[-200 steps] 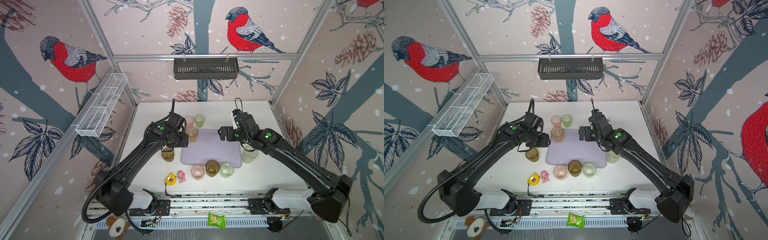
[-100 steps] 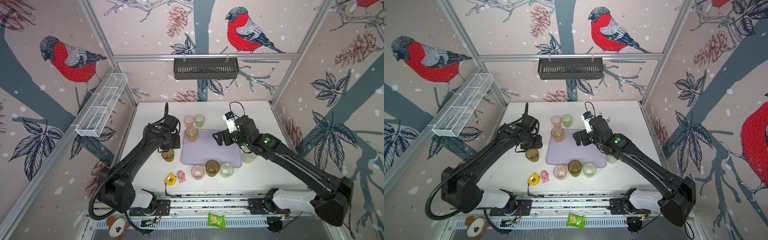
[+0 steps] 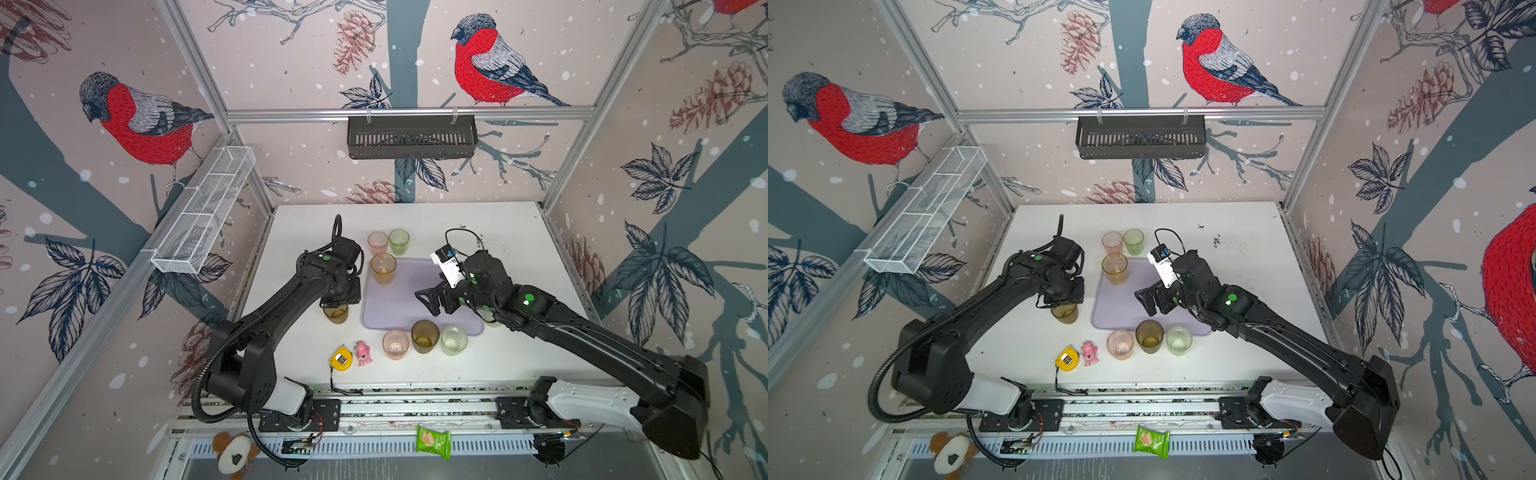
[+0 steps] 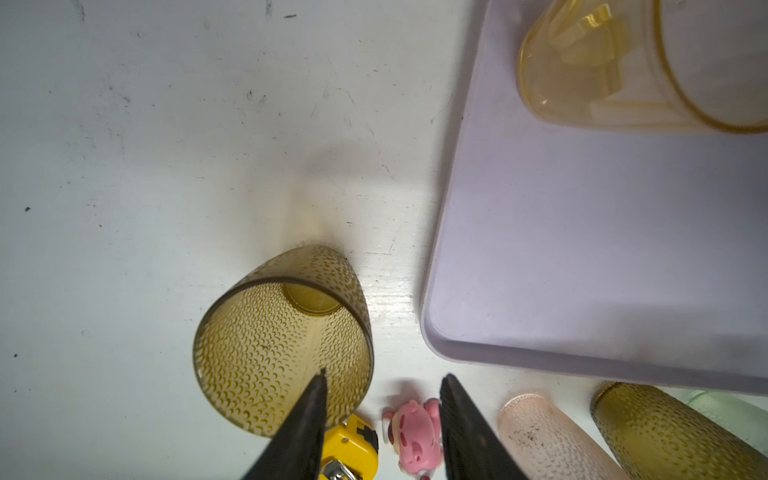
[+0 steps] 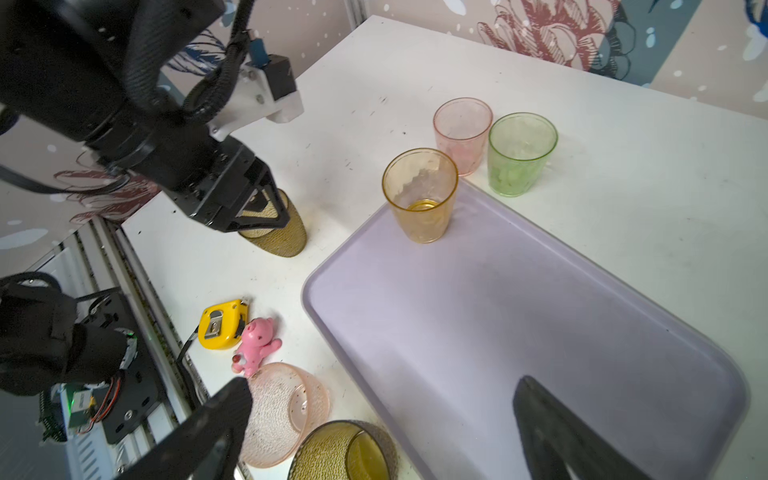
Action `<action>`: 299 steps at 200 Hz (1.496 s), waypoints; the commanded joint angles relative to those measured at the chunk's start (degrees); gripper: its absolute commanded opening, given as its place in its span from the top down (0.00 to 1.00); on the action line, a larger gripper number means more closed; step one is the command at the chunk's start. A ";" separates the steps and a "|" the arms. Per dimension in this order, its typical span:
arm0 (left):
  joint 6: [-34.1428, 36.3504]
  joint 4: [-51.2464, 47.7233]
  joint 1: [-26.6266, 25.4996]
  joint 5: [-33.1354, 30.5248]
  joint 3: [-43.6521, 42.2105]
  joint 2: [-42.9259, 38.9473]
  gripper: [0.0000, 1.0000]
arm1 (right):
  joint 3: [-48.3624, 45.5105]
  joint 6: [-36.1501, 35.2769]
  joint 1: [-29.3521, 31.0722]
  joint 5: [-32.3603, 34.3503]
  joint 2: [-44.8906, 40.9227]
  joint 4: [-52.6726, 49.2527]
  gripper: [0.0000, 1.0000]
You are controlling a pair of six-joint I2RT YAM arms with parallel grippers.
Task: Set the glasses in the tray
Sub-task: 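Lower the left gripper around the olive glass while the right gripper nears the tray, then close the left gripper on the olive textured glass rim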
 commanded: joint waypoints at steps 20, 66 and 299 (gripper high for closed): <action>0.49 1.40 0.15 -1.39 -0.85 0.91 0.57 | -1.14 -2.56 0.95 -3.63 -0.55 3.51 0.01; 1.18 2.17 0.15 -1.71 -1.80 1.74 0.61 | -1.66 -2.25 1.79 -4.38 0.74 4.88 0.00; 1.35 2.98 0.11 -1.53 -3.73 2.89 0.78 | -2.05 -1.47 2.35 -2.18 0.84 6.07 0.00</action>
